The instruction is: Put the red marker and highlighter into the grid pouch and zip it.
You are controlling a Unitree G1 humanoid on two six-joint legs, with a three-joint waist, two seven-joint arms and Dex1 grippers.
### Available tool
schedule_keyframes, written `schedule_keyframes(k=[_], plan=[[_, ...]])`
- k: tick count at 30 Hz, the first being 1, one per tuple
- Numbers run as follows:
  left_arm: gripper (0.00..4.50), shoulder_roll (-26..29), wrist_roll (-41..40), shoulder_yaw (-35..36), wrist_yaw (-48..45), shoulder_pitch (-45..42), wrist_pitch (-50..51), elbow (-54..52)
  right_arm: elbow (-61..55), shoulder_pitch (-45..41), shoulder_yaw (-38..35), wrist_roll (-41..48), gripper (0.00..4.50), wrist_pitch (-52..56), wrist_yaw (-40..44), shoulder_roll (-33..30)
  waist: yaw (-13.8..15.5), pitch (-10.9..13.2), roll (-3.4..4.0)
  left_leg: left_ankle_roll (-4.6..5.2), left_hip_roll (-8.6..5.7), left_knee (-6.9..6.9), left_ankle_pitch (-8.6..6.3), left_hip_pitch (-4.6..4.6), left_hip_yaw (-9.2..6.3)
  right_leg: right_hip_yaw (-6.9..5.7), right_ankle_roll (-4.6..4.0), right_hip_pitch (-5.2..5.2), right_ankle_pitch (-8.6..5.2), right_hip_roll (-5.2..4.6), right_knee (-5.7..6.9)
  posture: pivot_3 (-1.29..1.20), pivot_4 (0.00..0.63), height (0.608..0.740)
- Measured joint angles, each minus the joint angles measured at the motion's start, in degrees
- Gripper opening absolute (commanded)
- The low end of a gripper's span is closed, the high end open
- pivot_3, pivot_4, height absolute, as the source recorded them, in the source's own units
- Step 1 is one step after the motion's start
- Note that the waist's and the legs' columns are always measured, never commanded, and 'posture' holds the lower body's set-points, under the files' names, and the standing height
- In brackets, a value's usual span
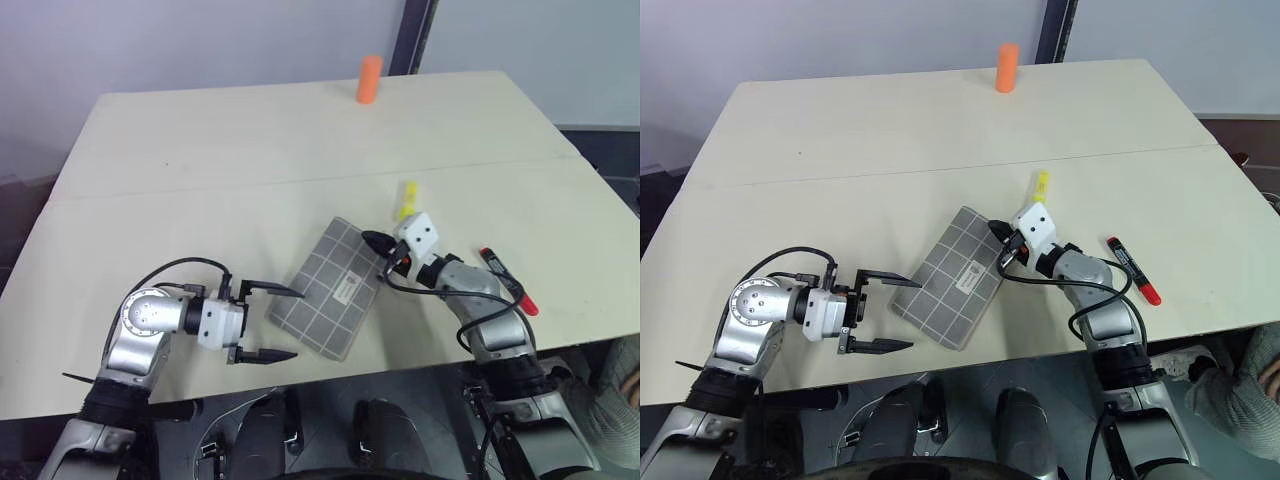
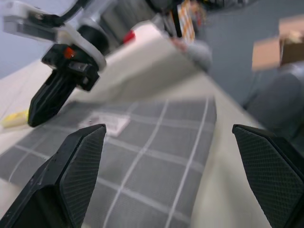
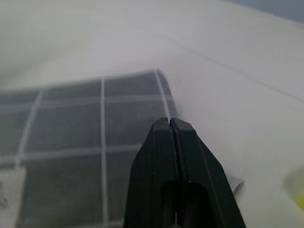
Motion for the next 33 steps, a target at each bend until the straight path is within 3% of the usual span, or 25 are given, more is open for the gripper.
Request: schedule_keyframes(k=[6,17,20,27,33], plan=[[4.5,-1.0,6.3,-4.2,3.2,-1.4,-9.5,5.0,0.6,1.0,0.4,-2.2,0.04,-0.2,-0.3,-1.0,0.0,0.0,0.0,0.0,0.0,0.0,0.0,0.0,0.06,0.01,0.01,-0.04,0.01,-0.1,0.05,0.0,0.15,0.74],[4.5,-4.7,10.0,-9.1,11.0,-6.7,-7.2,4.7,0.2,1.3,0.1,-2.1,0.04,0.1,-1.1,-1.0,0.0,0.0,0.0,0.04,-0.01,0.11,0.03,0.02,0.07,0.0,0.05,-0.17,0.02,-0.09,0.52,0.0,0.15,0.74],[3.64,-5.1,9.5,-9.6,11.2,-7.5,-3.5,5.1,0.1,1.3,-0.3,-2.1,0.0,0.3,-1.6,-0.9,-0.1,0.0,0.0,0.04,-0.01,0.15,0.03,0.03,0.07,0.01,0.05,-0.16,0.02,-0.08,0.56,0.0,0.15,0.74],[0.07,-5.8,9.9,-10.1,13.5,-7.4,-0.7,5.1,-0.1,2.1,-0.6,-2.1,0.0,0.4,-1.7,-0.9,-0.1,0.0,0.0,0.05,0.0,0.15,0.03,0.03,0.07,0.01,0.05,-0.17,0.02,-0.08,0.56,0.0,0.15,0.74],[0.07,-6.0,10.0,-10.4,16.3,-6.8,-0.5,5.8,-0.6,2.5,-0.9,-1.9,0.0,0.4,-1.7,-1.0,0.0,0.0,0.0,0.04,0.0,0.16,0.03,0.03,0.07,0.01,0.04,-0.17,0.02,-0.09,0.56,0.0,0.15,0.74]])
